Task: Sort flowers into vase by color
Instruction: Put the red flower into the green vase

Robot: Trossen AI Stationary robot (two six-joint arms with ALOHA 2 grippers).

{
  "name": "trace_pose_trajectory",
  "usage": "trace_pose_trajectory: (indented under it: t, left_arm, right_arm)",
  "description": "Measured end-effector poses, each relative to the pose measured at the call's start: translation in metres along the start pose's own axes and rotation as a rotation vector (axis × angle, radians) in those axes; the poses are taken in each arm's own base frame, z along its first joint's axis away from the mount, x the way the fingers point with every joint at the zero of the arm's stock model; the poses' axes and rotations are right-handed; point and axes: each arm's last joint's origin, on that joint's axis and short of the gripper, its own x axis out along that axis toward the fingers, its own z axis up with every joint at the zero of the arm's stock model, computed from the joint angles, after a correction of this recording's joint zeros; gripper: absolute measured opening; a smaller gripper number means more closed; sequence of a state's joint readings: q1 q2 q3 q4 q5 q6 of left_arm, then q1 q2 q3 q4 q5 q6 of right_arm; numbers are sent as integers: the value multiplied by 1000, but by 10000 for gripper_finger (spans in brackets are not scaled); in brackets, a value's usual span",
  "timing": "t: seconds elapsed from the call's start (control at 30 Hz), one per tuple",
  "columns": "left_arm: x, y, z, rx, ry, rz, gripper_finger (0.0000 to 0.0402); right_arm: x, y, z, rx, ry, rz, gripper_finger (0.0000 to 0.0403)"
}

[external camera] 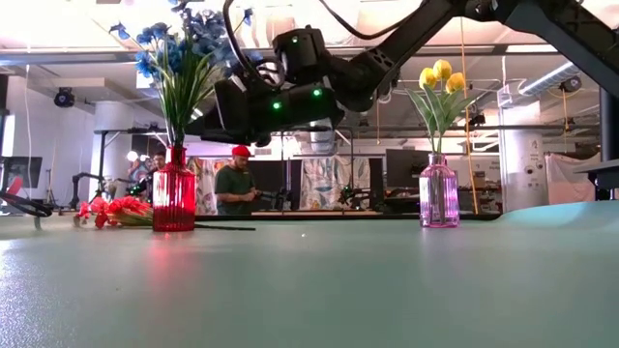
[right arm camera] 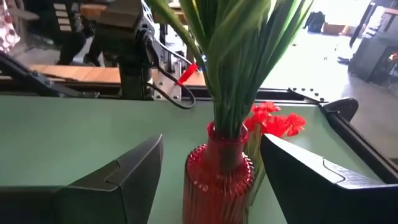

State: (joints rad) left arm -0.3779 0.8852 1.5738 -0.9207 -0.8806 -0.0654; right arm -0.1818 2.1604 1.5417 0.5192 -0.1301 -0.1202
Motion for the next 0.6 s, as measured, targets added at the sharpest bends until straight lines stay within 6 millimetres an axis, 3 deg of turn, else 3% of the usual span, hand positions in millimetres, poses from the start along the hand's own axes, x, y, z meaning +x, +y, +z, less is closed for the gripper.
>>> trace_pose_trajectory:
  t: [0.4, 0.6]
  left_arm:
    - [5, -6, 0, 8, 13, 2, 123]
    - [8, -10, 0, 13, 23, 3, 123]
  right_arm:
    - [-10, -5, 9, 11, 56, -26, 263]
    - [-17, -4, 7, 6, 193, -8, 263]
